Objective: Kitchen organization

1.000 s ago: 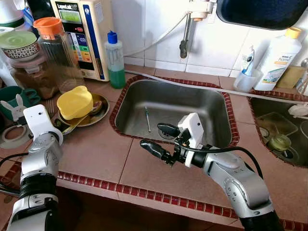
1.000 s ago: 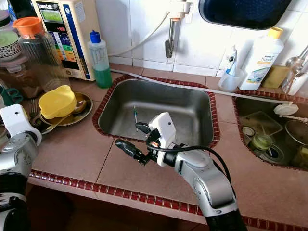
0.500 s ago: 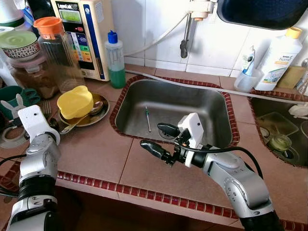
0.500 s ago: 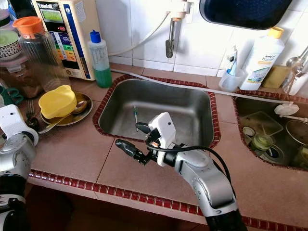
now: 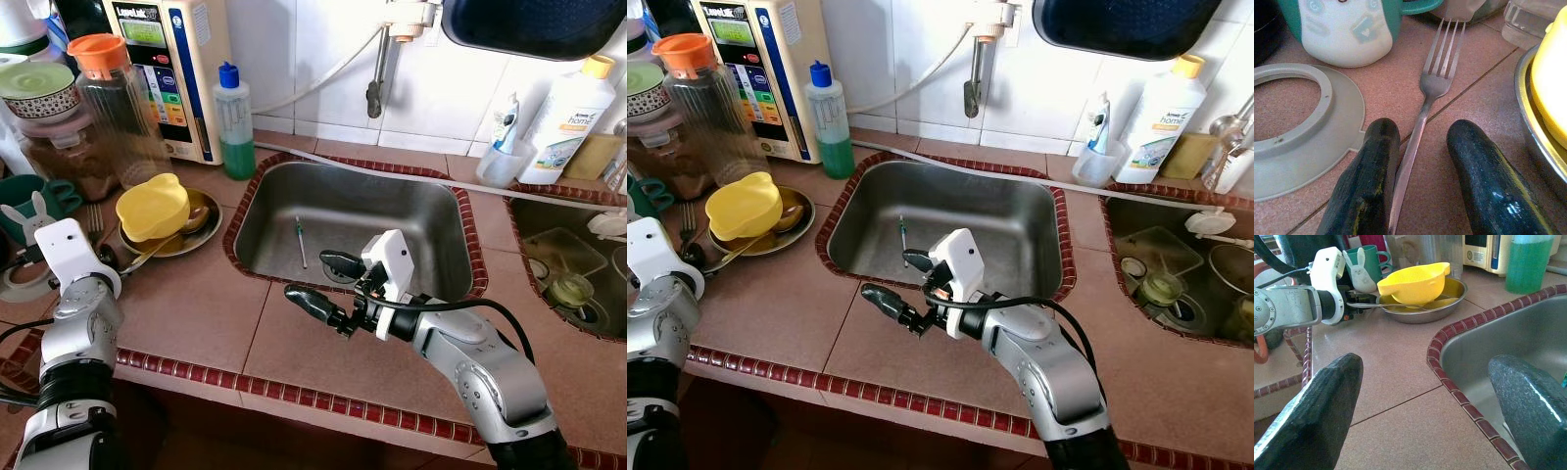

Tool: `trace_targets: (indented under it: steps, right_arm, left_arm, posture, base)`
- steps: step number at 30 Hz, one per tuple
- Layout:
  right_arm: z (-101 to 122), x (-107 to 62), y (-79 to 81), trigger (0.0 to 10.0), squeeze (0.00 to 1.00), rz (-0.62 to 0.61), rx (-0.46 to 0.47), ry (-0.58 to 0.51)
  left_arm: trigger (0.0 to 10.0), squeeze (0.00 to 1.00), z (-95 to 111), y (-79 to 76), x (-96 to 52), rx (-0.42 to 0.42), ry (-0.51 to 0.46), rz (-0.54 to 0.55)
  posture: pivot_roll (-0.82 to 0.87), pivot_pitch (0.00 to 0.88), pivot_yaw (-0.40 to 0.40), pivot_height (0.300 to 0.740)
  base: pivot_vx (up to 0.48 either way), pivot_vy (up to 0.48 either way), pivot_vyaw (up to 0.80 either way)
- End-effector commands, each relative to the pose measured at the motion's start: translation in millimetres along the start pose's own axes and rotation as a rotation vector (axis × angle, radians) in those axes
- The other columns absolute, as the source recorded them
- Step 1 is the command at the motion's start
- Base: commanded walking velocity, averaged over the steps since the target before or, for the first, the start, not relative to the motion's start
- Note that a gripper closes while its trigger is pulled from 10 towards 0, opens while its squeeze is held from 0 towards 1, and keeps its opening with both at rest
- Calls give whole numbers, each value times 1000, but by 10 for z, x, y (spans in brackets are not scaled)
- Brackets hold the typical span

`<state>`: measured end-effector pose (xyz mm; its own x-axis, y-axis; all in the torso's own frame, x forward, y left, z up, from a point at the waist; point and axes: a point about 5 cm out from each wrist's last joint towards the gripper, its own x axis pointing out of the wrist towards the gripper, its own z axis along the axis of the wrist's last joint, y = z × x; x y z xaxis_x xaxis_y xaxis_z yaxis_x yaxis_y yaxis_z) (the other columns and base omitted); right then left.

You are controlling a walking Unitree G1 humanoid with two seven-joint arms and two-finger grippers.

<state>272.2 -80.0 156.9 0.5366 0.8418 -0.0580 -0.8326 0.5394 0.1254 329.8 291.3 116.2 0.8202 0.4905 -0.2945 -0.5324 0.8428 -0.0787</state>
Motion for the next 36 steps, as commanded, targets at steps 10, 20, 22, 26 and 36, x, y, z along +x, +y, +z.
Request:
trace_targets:
  steps: [10, 20, 22, 26, 36]
  right_arm:
    - [9, -11, 7, 10000, 0, -3, -6, 1]
    - [9, -9, 4, 10000, 0, -6, -7, 0]
    - [10, -10, 5, 10000, 0, -7, -7, 0]
    - [12, -11, 7, 10000, 0, -7, -6, 0]
    - [3, -7, 20, 10000, 0, 1, -5, 2]
  left_arm:
    - [10000, 1000, -80, 34, 0, -13, 44, 17]
    - [10000, 0, 1, 67, 12, 11, -7, 42]
    - [10000, 0, 32, 68, 13, 7, -24, 41]
    - [10000, 0, 91, 74, 11, 11, -62, 48]
    - [10000, 0, 35, 118, 13, 2, -37, 66]
  posture:
    - [75, 39, 15, 740]
    - [74, 38, 16, 740]
    - [73, 38, 16, 740]
    - [73, 40, 17, 740]
    - [77, 40, 13, 740]
  base:
    - [0, 0, 0]
    - [0, 0, 0]
    - [0, 0, 0]
    - [0, 0, 0]
    - [0, 0, 0]
